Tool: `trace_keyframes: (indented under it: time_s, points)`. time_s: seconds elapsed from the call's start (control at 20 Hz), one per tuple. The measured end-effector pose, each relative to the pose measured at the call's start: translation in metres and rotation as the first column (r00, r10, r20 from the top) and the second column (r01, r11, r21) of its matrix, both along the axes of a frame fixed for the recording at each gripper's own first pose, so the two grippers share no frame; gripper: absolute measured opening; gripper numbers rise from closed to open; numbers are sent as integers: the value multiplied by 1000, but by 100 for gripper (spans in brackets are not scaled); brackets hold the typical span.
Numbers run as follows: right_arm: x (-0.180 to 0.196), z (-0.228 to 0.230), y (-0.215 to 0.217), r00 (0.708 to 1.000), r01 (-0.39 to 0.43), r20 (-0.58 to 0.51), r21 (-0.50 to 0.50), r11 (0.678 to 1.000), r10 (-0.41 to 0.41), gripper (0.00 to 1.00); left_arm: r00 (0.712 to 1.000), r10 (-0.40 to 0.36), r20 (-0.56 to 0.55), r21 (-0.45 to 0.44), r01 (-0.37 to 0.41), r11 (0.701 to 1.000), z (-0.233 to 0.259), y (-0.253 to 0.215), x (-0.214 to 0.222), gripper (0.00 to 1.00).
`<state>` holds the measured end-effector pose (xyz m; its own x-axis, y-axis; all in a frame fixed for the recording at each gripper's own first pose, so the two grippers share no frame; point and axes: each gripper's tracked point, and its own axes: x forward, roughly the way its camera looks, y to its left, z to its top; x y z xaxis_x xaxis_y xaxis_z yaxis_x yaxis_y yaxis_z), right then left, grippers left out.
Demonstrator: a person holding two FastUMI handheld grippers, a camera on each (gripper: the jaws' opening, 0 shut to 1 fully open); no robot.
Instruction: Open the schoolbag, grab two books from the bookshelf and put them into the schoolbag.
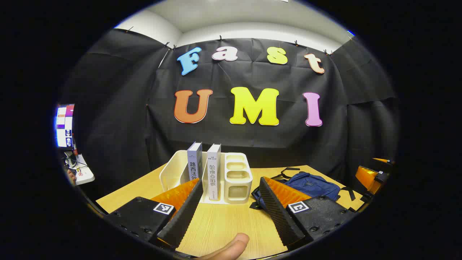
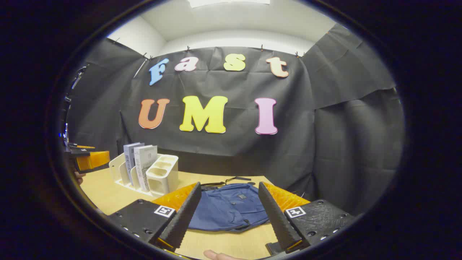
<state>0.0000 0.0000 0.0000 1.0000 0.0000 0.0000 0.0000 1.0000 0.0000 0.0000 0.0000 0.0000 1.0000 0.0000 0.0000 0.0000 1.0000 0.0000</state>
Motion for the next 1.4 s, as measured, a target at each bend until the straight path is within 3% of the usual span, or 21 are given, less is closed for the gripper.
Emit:
trace_keyframes:
  time_s: [0.35, 0.85, 1.15, 1.4]
  points:
    - [4, -9, -9, 999, 28, -39, -14, 1000, -29, 95, 999, -39, 21, 37, 38, 999, 5, 13, 1, 98]
    - [25, -22, 9, 997, 15, -78, -81, 997, -21, 95, 1000, -20, 16, 45, 19, 999, 3, 22, 5, 98]
    - [61, -57, 61, 988, -53, -151, -151, 987, 30, 98, 1000, -14, 2, 17, 14, 1000, -2, 30, 11, 98]
    - [93, -102, 116, 967, -126, -241, -180, 976, 80, 93, 1000, 2, 12, 19, -2, 1000, -1, 38, 11, 98]
